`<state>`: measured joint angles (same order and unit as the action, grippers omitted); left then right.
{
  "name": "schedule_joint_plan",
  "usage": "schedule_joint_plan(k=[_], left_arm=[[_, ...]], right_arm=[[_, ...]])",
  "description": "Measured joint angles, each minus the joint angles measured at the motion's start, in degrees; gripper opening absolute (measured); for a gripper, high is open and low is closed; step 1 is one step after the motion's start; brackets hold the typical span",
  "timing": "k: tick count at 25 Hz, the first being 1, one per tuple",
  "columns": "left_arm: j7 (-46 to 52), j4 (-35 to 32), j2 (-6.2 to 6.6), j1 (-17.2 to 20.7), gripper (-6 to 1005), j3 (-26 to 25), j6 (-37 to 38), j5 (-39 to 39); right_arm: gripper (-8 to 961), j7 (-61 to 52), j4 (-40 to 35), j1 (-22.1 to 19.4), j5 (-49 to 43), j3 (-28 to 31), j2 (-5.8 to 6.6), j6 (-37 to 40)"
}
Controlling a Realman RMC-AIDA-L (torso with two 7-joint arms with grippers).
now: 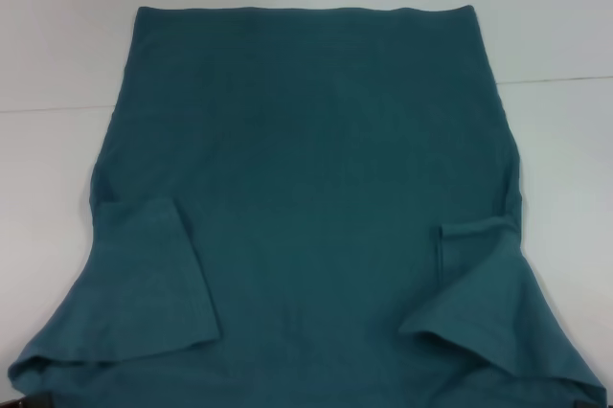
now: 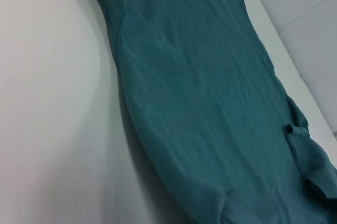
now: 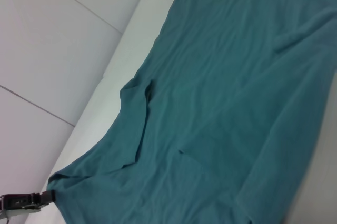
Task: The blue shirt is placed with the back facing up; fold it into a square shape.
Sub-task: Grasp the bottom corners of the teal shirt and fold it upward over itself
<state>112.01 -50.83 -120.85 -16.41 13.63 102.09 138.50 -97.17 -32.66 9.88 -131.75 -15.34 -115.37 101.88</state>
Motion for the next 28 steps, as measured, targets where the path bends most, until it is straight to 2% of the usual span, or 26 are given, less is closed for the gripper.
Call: schedule_joint_plan(k=[11, 15, 18, 20, 24, 28], left_arm=[[-1.0, 0.1, -0.07, 1.7, 2, -1.8, 2.3, -0.1], [-1.3, 0.5, -0.09, 1.0, 2, -2.2, 2.1, -0.3], [-1.2, 1.3, 0.07, -0.7, 3, -2.2, 1.8, -1.3], [-1.1, 2.4, 0.72, -2.9, 6, -2.2, 1.5, -3.1], [-0.1, 4.8, 2.57, -8.4, 13, -2.2, -1.4, -5.7], [0.0, 8.6, 4.58, -14.2, 20, -2.1, -6.9, -8.2]], right_arm=[[36, 0.3, 0.0, -0.6, -1.3, 0.2, 0.17, 1.2], [36, 0.1, 0.0, 0.2, -1.0, 0.6, 0.25, 0.8], [35, -0.3, 0.0, 2.2, -0.3, 2.4, 0.48, 0.6], [35, -1.1, 0.0, 4.1, -0.2, 3.9, 0.85, 0.3], [35, -2.9, 0.1, 9.3, -0.1, 7.5, 1.96, -1.2], [35, -3.4, 0.3, 14.9, 0.5, 9.4, 2.37, -5.3]])
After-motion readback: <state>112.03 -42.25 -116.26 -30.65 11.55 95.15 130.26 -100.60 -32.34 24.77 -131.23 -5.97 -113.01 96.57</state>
